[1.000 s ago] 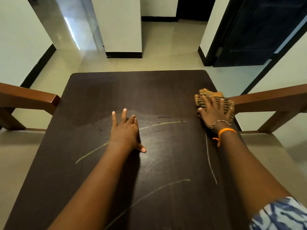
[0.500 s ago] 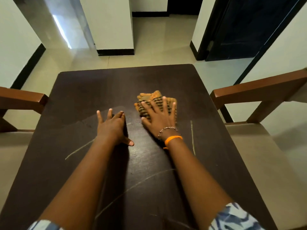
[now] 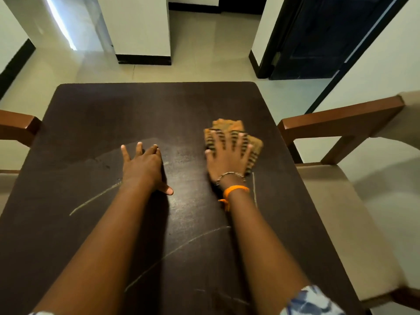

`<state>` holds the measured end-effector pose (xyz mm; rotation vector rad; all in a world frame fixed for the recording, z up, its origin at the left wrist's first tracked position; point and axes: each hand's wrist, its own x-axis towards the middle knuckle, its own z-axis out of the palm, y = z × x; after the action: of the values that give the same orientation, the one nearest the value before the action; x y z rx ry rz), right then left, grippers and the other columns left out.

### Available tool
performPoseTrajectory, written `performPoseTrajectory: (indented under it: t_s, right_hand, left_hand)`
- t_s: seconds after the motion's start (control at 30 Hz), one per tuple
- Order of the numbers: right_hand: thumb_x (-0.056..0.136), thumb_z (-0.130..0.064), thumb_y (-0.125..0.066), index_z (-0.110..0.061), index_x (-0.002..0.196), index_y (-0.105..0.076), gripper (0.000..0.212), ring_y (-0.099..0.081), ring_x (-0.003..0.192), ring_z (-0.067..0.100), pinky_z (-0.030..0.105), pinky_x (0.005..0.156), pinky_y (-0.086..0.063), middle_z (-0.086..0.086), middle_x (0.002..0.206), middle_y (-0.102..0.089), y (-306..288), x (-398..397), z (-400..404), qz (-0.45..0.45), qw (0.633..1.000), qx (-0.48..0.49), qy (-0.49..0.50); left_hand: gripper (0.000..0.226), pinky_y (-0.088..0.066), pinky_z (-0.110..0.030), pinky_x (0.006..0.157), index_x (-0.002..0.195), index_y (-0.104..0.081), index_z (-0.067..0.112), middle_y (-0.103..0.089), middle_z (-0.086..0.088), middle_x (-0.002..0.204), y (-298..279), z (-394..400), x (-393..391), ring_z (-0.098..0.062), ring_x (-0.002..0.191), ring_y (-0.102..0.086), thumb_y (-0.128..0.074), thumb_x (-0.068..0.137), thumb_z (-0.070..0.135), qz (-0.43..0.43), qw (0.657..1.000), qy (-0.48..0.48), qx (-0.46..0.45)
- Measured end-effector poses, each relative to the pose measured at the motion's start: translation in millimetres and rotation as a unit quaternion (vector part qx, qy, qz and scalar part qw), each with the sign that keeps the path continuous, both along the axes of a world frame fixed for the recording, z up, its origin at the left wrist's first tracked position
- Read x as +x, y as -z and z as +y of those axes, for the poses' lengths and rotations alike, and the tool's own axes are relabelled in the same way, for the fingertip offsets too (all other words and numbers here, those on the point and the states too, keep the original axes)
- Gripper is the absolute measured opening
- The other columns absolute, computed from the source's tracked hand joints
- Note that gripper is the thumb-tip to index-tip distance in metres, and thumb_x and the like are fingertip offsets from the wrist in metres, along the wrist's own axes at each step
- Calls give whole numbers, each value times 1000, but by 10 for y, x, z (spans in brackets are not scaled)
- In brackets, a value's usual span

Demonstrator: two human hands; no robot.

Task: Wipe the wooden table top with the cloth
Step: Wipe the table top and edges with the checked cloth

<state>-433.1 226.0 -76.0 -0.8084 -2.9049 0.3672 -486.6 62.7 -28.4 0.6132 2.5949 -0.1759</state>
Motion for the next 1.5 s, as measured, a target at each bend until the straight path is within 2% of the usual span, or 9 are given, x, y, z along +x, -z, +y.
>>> performPoseTrajectory:
  t_s: [0.1,0.23,0.43,0.53,0.8,1.07,1.2,1.37,1.5]
  right_hand:
    - [93,-37,-41,-35,145,-22,55,4,144,33,58,111,9,0,158,-10,-32,-188,-549,-10,993,-28,-115]
    - [86,-52,-46,-40,140,-32,56,-4,144,33,58,111,8,-5,155,-21,-29,-101,-235,11,986,32,-165]
    - [87,-55,-46,-39,140,-31,58,-4,143,38,62,111,-2,2,154,-21,-15,397,1112,-14,999,32,5]
    - [89,-56,-41,-37,143,-25,60,-2,143,40,58,114,1,4,156,-18,45,444,1238,-36,997,40,52]
    - [90,-52,-40,-35,144,-25,58,-3,142,41,55,114,-2,7,155,-21,33,223,477,-20,998,59,-10]
    - [86,-49,-47,-36,140,-35,57,-6,142,37,54,114,0,6,152,-26,44,-307,-1106,13,990,-4,-143]
    - [86,-54,-42,-40,140,-32,57,-7,144,31,55,113,-4,-1,153,-26,24,-276,-1010,1,975,21,-223]
    - [85,-55,-43,-38,140,-32,59,-13,143,30,56,111,-15,-1,151,-30,39,-44,-353,-6,996,49,-77]
    - [90,-49,-43,-36,143,-27,57,-7,144,34,57,114,-9,4,154,-23,47,33,-374,-33,999,22,31]
  left_hand:
    - [107,7,-61,112,149,-16,14,-9,-1,159,-25,35,36,-30,146,6,-73,67,52,17,1000,-6,-10]
    - [107,8,-62,111,149,-14,15,-7,0,159,-47,33,41,-31,145,10,-71,67,54,15,1000,-6,-20]
    - [112,11,-61,110,150,-8,16,-5,1,159,-28,18,68,-31,145,13,-70,66,56,24,999,-12,-17]
    - [111,12,-61,110,150,-7,18,0,0,160,-26,-14,90,-33,144,16,-68,67,59,45,999,-16,-24]
    - [115,13,-59,110,150,5,17,25,-11,155,25,-120,216,-35,141,24,-59,69,68,117,993,-16,6]
    - [117,17,-57,109,149,7,11,9,-7,159,52,-1095,281,-29,144,16,-54,69,71,96,991,-79,46]
    - [117,18,-56,109,149,6,12,6,-7,159,4,-1544,300,-28,145,15,-55,69,70,65,994,-81,39]
    - [115,11,-57,112,150,-5,12,-10,-5,159,-33,-2020,163,-24,147,1,-66,67,63,51,992,-119,6]
    - [111,6,-57,114,149,-10,11,-18,-7,157,-9,-2250,131,-26,147,-8,-68,68,59,53,991,-120,6]
